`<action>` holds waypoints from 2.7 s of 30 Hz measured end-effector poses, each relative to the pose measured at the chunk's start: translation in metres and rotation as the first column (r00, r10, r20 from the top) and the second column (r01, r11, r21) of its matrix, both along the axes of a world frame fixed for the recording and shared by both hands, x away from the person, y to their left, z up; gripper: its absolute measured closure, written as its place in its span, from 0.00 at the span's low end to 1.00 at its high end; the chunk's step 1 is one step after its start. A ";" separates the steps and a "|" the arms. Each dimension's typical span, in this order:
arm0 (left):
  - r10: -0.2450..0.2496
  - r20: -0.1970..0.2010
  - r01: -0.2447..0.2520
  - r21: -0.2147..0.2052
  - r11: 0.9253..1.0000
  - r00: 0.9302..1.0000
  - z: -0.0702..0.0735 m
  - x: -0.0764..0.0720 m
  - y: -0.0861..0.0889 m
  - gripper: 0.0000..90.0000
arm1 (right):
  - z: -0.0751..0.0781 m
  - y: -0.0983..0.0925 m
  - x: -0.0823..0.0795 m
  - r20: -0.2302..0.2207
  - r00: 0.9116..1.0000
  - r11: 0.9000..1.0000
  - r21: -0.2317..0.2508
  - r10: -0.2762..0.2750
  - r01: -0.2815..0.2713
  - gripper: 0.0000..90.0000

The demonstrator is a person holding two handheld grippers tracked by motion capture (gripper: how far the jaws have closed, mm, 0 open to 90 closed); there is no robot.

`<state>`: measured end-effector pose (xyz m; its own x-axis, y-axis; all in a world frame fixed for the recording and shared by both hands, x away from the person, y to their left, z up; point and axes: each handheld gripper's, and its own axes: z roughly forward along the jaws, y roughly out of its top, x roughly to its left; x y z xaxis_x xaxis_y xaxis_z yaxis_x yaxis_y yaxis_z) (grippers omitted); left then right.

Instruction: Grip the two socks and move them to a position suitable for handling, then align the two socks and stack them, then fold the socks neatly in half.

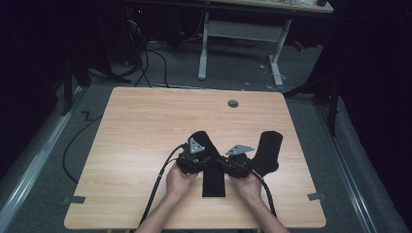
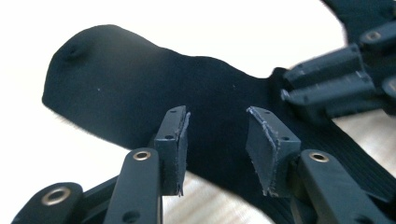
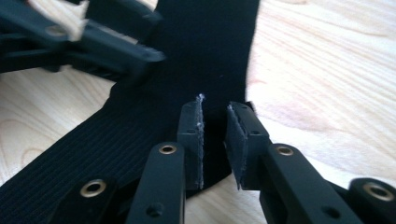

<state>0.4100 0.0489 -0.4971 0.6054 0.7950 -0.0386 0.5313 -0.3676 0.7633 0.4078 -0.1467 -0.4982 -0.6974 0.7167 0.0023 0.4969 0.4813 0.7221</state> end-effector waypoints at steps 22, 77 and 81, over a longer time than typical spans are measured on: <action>0.047 -0.012 -0.047 0.026 0.999 0.999 0.000 0.007 0.004 0.55 | -0.003 0.004 0.009 0.016 1.000 0.999 -0.028 -0.016 0.016 0.71; 0.240 0.022 -0.241 0.032 0.970 0.971 -0.011 -0.050 0.107 0.45 | 0.020 -0.092 -0.023 0.064 0.979 0.979 0.081 -0.193 0.188 0.55; 0.259 0.034 -0.261 0.038 0.965 0.965 -0.012 -0.055 0.117 0.44 | 0.020 -0.099 -0.021 0.045 0.973 0.971 0.084 -0.227 0.222 0.56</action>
<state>0.3551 0.1659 -0.5093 0.3780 0.9257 0.0126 0.5911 -0.2518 0.7663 0.3870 -0.2460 -0.4784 -0.5194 0.8539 0.0311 0.5450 0.3030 0.7818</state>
